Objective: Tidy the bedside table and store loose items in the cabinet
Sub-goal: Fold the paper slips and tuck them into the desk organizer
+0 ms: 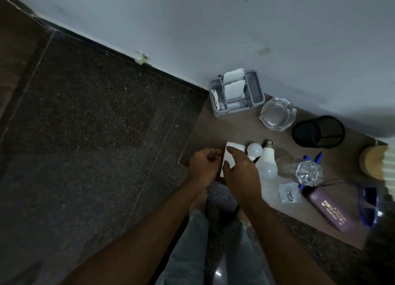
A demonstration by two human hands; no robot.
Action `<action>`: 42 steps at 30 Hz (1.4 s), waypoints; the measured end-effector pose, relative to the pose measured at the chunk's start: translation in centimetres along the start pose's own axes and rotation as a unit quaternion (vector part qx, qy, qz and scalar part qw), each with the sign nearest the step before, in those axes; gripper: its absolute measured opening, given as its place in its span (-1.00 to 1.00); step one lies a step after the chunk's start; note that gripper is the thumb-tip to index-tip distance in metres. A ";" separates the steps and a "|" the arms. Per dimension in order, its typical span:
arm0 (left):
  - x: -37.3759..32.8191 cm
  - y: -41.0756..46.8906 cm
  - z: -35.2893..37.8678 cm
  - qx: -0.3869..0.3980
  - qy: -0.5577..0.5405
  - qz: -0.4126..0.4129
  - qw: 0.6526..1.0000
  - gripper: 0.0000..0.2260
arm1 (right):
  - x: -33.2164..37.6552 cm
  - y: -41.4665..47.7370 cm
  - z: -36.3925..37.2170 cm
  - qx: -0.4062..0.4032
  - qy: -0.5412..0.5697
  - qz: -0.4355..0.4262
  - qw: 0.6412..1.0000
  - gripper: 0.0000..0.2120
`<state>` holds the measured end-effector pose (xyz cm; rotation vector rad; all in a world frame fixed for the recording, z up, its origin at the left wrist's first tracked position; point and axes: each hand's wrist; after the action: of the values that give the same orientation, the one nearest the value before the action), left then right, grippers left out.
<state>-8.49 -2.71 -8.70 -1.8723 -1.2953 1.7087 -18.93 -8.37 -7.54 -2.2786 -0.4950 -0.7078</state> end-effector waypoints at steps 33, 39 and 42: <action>0.7 3.3 -6.2 -0.068 0.028 -0.027 0.997 -0.71 | 1.6 3.0 5.3 0.084 -0.194 -0.052 0.976 -0.37; 0.5 4.6 -7.1 -0.059 -0.013 -0.059 0.996 -0.62 | 2.3 3.5 5.6 0.104 -0.168 -0.071 0.978 -0.37; 0.6 5.0 -7.5 -0.053 -0.046 -0.088 0.994 -0.68 | 2.7 3.8 5.5 0.118 -0.164 -0.075 0.977 -0.38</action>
<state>0.27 -2.44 -10.81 -1.6938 -1.5648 1.6812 -12.96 -6.68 -11.16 -2.1528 -0.8660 -0.3194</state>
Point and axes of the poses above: each hand's wrist, its own y-axis towards the middle knuckle, its own z-axis out of the palm, x = y × z, and after that the axes turned 9 degrees about x, right-handed
